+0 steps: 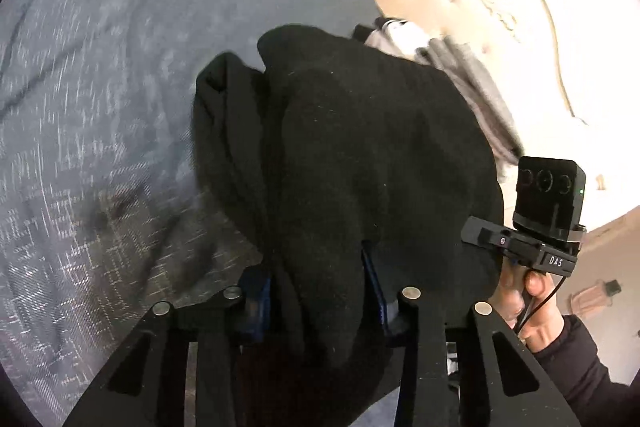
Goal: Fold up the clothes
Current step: 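Carry the folded sweater with both tools toward the clothes stack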
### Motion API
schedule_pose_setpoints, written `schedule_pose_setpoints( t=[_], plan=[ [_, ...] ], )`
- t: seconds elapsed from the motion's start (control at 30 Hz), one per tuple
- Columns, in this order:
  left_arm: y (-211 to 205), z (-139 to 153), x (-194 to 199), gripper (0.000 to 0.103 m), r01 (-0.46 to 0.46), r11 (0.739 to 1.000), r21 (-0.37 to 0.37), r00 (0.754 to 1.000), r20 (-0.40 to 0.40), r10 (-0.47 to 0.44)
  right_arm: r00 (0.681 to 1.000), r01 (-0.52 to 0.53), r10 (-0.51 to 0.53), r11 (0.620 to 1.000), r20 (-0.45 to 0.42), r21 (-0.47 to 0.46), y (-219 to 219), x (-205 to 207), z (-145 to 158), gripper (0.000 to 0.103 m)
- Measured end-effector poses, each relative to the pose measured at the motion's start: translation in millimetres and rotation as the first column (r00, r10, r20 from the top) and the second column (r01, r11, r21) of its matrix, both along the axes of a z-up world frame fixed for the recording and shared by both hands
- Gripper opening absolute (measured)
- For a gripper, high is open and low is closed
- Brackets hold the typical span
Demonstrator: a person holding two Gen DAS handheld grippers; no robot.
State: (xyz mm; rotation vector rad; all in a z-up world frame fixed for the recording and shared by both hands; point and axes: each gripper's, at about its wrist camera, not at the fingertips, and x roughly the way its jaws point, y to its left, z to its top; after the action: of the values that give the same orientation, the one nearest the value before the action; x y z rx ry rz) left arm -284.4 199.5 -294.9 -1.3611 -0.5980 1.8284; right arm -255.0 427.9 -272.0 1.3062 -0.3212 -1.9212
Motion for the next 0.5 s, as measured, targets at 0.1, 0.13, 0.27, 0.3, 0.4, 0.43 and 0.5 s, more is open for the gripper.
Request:
schedule_pose_setpoints(
  t=[0.1,0.13,0.27,0.3,0.4,0.43,0.5],
  plan=[
    [7,25,0,0.041,0.001,1.000,0.012,1.000,-0.029,-0.001,0.999,-0.004,0.004,1.000,-0.033,-0.005,9,0,24,0.031],
    [10,33,0,0.041,0.002,1.000,0.014,0.999,-0.038,-0.001,0.999,-0.003,0.003,1.000,-0.042,-0.006,12,-1,33,0.031],
    [27,72,-3,0.041,0.007,1.000,0.022,0.997,-0.077,-0.005,0.996,-0.001,0.001,1.000,-0.084,-0.001,29,-6,69,0.031],
    [31,83,-3,0.041,0.010,1.000,0.023,0.996,-0.091,-0.008,0.995,-0.001,0.001,1.000,-0.095,0.003,35,-9,80,0.031],
    [49,116,-4,0.041,0.023,0.999,0.023,0.991,-0.133,-0.020,0.992,0.005,-0.003,1.000,-0.127,0.014,54,-19,109,0.031],
    [55,126,-4,0.041,0.026,0.999,0.024,0.989,-0.144,-0.022,0.991,0.010,-0.007,1.000,-0.135,0.021,62,-23,117,0.031],
    [69,144,-7,0.041,0.030,0.999,0.026,0.986,-0.163,-0.026,0.989,0.020,-0.015,0.999,-0.150,0.035,79,-31,134,0.031]
  ],
)
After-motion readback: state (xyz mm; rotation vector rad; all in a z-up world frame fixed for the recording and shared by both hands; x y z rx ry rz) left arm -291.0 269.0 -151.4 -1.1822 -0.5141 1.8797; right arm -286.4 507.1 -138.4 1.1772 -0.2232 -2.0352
